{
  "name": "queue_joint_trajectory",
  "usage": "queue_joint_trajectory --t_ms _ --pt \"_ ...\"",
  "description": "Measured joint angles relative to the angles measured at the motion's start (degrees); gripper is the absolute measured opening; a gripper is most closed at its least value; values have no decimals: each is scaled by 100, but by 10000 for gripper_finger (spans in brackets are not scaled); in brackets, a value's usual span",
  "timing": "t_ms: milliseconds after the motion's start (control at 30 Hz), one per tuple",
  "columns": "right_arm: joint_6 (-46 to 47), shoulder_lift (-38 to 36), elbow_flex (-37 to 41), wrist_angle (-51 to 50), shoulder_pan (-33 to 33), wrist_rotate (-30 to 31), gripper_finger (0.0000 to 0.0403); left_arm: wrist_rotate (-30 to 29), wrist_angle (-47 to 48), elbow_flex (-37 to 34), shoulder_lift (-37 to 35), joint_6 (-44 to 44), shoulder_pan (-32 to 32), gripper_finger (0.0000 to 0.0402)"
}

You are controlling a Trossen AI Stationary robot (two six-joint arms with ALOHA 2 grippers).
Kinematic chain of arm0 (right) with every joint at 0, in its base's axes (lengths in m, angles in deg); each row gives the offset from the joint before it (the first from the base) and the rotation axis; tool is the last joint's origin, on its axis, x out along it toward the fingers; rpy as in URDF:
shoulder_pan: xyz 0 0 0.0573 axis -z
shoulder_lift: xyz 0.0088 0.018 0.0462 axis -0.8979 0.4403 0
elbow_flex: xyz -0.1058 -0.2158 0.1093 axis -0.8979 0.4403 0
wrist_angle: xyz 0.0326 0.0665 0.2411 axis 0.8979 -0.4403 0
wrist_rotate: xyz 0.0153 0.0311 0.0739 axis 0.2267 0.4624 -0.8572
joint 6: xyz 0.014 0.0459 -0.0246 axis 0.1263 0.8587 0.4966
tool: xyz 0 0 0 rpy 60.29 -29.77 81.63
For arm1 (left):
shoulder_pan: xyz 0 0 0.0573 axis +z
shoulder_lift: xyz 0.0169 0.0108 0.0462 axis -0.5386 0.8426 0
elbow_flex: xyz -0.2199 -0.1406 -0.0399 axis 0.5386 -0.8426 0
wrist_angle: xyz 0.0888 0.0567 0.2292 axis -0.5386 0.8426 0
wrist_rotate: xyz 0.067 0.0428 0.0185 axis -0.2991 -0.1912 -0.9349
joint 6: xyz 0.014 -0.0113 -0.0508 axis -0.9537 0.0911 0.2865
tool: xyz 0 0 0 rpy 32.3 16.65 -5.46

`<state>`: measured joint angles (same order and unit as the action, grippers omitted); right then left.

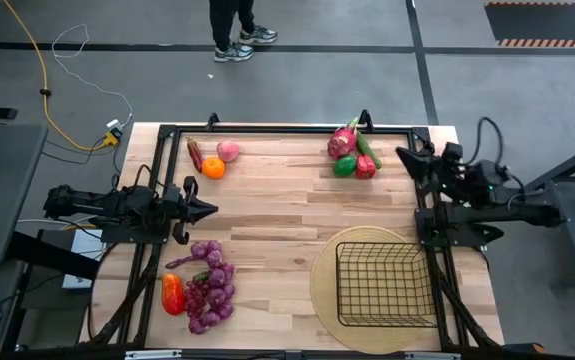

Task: Build produce basket
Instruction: Put the bell pepper into the wire basket

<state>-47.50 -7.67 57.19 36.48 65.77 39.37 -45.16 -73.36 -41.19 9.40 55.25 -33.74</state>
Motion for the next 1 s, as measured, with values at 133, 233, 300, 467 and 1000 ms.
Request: queue_joint_trajectory --t_ms 133,233,300,467,1000 --pt "20 595 -701 -1013 0 49 0 -362 -237 -2 0 281 0 5" --pt "20 912 -1081 -1441 0 49 0 -577 -715 0 2 858 0 5" --pt "20 1061 -1277 -1586 0 51 0 -685 -946 0 13 1026 0 5" --pt "10 1274 -1491 -1865 0 142 0 -926 -1124 326 354 1074 0 5" --pt "664 1580 -1519 -2301 2 274 28 -797 895 2737 2418 473 922 73"
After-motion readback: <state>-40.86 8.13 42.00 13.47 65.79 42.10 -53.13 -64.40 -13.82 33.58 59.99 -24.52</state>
